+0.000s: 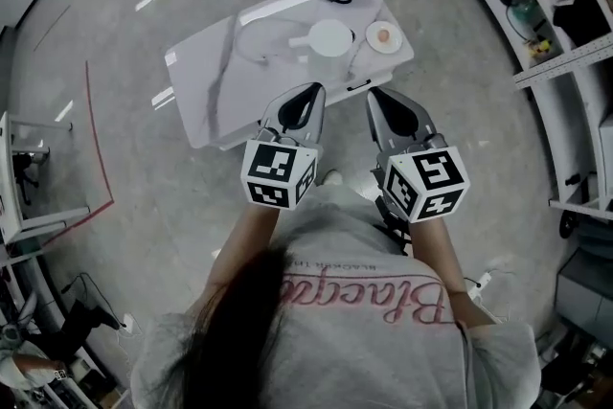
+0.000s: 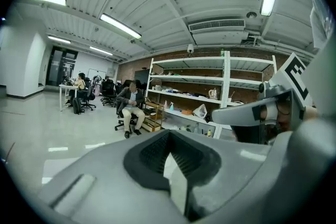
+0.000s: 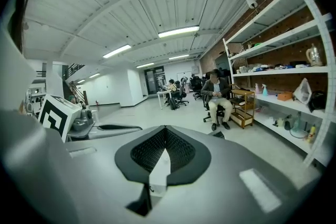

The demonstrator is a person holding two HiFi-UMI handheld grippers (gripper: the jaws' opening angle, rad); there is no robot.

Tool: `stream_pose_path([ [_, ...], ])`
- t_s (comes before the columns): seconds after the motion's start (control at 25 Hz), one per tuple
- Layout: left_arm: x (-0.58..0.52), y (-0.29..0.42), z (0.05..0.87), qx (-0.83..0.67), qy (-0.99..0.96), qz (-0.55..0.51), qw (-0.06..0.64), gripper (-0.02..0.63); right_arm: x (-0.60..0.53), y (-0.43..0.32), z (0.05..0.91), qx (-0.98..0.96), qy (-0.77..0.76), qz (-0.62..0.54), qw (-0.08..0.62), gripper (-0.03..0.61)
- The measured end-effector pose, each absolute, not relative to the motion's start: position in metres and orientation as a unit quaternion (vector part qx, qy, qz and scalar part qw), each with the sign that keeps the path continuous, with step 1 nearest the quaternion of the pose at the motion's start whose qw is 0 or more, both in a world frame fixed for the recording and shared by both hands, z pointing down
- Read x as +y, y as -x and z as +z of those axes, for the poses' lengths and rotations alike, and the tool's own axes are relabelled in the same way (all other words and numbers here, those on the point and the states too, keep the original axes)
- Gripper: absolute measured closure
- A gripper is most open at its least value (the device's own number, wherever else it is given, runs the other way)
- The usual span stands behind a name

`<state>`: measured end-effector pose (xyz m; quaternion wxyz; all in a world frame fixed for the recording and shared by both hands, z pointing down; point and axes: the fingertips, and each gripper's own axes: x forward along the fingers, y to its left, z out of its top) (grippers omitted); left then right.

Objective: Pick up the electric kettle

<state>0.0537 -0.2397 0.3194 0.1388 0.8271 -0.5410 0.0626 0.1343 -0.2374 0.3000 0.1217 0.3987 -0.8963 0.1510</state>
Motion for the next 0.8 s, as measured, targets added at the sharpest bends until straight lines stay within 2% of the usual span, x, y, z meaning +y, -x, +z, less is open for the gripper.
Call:
stream_pose_path([
  [0.2, -0.252, -0.044, 0.335, -0.572, -0.804, 0.06, 0.153, 0.614, -0.244, -0.13, 0.314, -0.91, -0.357, 0.155, 0.143, 0.557],
  [0.4, -0.267, -0.035, 0.352, -0.59, -0.79, 0.068, 0.151, 0.614, -0.266, -0.135, 0.327, -0.923, -0.321, 0.104, 0.187, 0.557],
  [0.6, -0.288, -0.025, 0.387, -0.604, -0.776, 0.082, 0.162, 0.614, -0.298, -0.138, 0.352, -0.916, -0.336, 0.105, 0.193, 0.557],
  [0.8, -0.319, -0.008, 0.422, -0.63, -0.758, 0.095, 0.139, 0.614, -0.325, -0.129, 0.399, -0.906, -0.349, 0.14, 0.195, 0.557],
])
